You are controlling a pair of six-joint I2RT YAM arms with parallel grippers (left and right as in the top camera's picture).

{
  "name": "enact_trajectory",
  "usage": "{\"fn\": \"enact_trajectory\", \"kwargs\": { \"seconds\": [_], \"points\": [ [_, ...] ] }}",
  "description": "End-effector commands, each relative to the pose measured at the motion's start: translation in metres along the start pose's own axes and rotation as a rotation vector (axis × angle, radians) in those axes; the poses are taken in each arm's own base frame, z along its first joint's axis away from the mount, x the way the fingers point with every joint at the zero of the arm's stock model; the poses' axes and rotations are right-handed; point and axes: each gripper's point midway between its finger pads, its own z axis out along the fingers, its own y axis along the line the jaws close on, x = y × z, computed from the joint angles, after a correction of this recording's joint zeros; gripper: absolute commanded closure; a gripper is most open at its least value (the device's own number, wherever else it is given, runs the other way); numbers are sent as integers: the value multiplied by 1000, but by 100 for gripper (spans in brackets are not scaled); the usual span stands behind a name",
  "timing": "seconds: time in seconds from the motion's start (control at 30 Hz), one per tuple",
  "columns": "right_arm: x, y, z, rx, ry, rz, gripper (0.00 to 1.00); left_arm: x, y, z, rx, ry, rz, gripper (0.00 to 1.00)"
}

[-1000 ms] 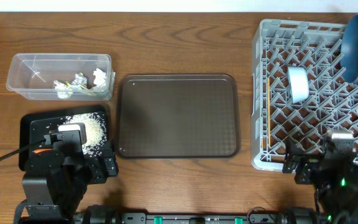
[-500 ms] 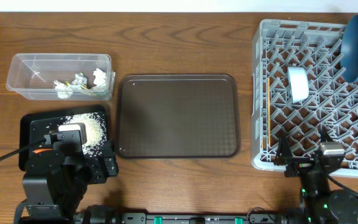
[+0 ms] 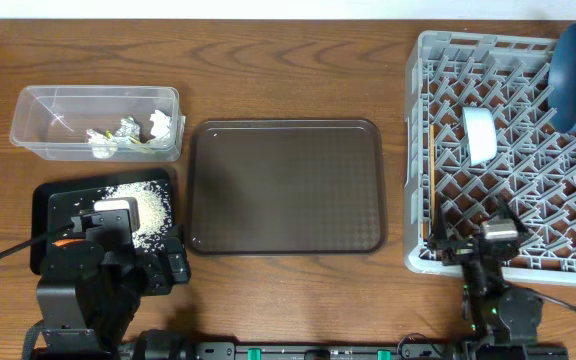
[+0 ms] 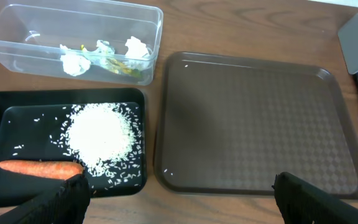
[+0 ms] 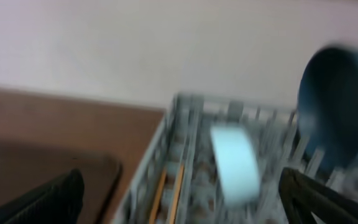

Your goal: Sort waste into correct bins and load items into the dishwasher rack

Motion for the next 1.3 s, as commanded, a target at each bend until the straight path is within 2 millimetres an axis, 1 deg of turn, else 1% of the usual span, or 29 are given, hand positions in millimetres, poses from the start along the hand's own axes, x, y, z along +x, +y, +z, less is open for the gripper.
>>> {"fn": "enact_trajectory", "kwargs": {
  "seconds": [0.0, 0.07, 1.1, 1.2, 1.27],
  "points": [
    [15, 13, -1, -68, 57, -25, 1, 0, -1, 0, 4, -4, 15, 4],
    [13, 12, -1, -65, 52, 0, 1, 0, -1, 0, 4, -4, 15, 4],
    [13, 12, -1, -66, 48, -2, 1, 0, -1, 0, 4, -4, 15, 4],
    [13, 12, -1, -66, 48, -2, 1, -1, 6, 0, -36, -11, 15, 4],
    [13, 12, -1, -66, 48, -2, 1, 3, 9, 3, -48, 0, 24, 4]
  ]
}}
